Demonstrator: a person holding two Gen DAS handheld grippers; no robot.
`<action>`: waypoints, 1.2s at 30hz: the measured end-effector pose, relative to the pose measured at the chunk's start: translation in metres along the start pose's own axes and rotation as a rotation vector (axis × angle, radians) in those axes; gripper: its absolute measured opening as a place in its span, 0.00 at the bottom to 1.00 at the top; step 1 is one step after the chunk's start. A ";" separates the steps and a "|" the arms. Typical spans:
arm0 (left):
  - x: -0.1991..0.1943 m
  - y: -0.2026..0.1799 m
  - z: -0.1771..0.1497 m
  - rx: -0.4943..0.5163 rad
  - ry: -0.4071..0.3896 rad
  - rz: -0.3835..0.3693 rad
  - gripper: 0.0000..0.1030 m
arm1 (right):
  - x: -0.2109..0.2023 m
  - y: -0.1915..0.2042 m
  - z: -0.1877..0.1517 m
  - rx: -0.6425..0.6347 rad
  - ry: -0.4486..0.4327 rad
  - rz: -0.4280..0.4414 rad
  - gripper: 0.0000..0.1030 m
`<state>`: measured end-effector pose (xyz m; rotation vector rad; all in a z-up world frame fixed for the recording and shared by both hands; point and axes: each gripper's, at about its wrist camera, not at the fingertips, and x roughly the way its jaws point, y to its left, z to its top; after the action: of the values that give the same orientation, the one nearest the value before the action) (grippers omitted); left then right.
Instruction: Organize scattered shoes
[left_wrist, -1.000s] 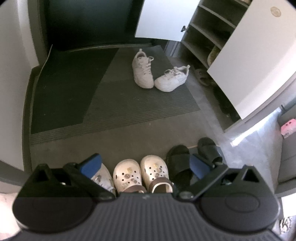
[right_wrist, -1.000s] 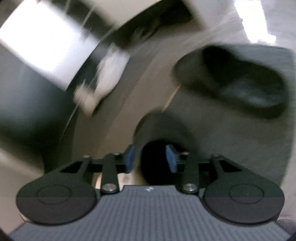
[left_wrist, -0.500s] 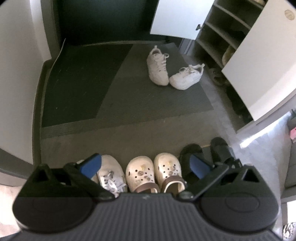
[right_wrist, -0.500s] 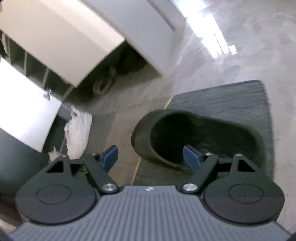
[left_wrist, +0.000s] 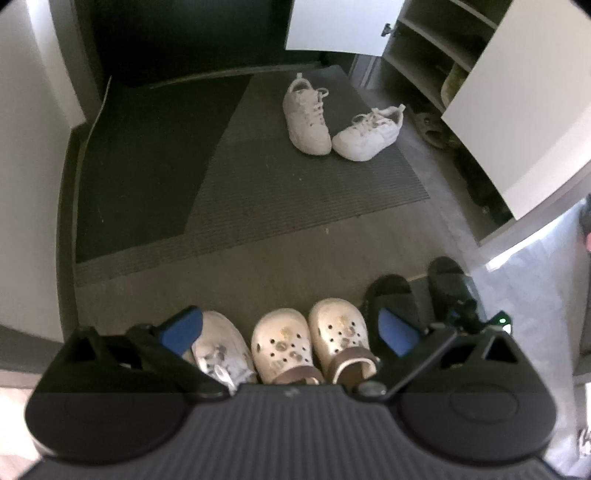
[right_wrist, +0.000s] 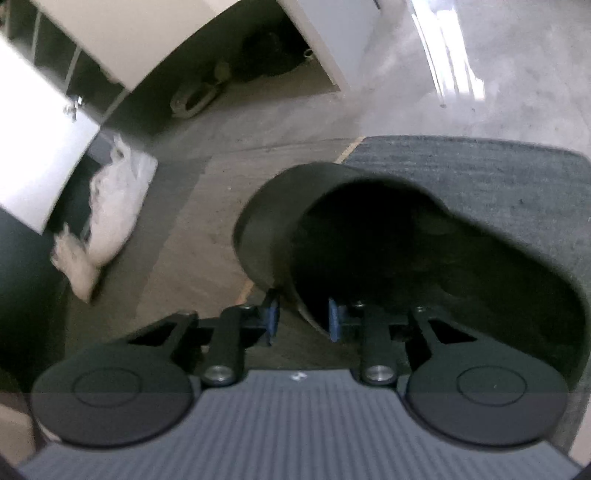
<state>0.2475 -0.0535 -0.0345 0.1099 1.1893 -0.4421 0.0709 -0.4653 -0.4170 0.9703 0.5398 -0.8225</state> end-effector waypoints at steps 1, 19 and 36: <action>-0.001 0.000 0.000 -0.007 0.002 -0.008 1.00 | -0.001 0.002 0.000 0.001 -0.004 0.003 0.17; -0.045 0.020 -0.018 -0.023 -0.104 -0.038 1.00 | -0.044 0.047 -0.061 -0.315 0.172 -0.001 0.13; -0.051 -0.016 -0.026 0.192 -0.205 -0.008 1.00 | -0.174 0.149 0.012 -0.189 0.246 -0.019 0.54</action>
<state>0.2036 -0.0457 0.0045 0.2206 0.9450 -0.5604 0.0897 -0.3659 -0.2107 0.8973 0.8245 -0.6590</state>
